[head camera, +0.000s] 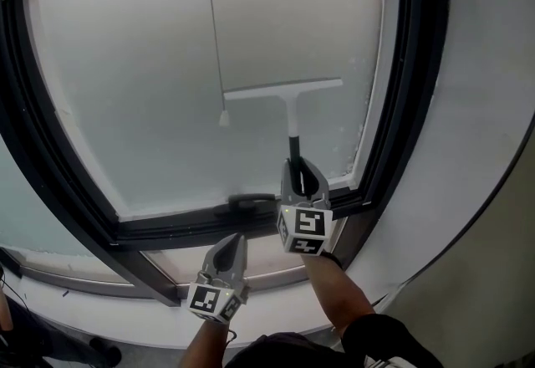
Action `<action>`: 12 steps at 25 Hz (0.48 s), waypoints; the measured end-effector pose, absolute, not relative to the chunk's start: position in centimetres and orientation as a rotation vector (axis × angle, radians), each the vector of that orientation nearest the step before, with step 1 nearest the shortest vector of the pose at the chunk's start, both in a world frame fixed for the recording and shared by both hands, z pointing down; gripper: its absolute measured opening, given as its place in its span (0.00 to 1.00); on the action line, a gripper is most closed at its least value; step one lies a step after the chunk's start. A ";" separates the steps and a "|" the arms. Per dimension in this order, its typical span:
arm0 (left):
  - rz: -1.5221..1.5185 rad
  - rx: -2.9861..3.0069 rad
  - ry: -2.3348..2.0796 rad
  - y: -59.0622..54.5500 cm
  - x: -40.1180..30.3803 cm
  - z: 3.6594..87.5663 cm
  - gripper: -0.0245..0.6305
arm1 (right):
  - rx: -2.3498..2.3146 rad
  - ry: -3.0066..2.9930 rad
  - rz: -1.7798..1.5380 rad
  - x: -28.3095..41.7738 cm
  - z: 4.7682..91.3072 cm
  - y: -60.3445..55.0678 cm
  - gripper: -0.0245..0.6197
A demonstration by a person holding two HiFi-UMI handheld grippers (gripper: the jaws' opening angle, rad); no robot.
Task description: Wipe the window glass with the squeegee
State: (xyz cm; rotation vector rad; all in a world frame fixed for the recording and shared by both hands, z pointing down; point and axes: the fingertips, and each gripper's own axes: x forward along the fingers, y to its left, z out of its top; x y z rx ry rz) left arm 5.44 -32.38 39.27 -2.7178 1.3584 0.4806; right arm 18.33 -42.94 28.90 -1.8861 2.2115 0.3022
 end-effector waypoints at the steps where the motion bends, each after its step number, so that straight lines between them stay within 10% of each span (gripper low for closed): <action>1: 0.480 -2.717 1.362 -32.4 5.4 39.3 0.04 | -1.883 2.218 0.294 18.3 29.1 -42.9 0.19; 12: 0.477 -2.725 1.371 -32.4 5.1 39.7 0.04 | -1.919 2.229 0.239 18.1 32.4 -42.3 0.19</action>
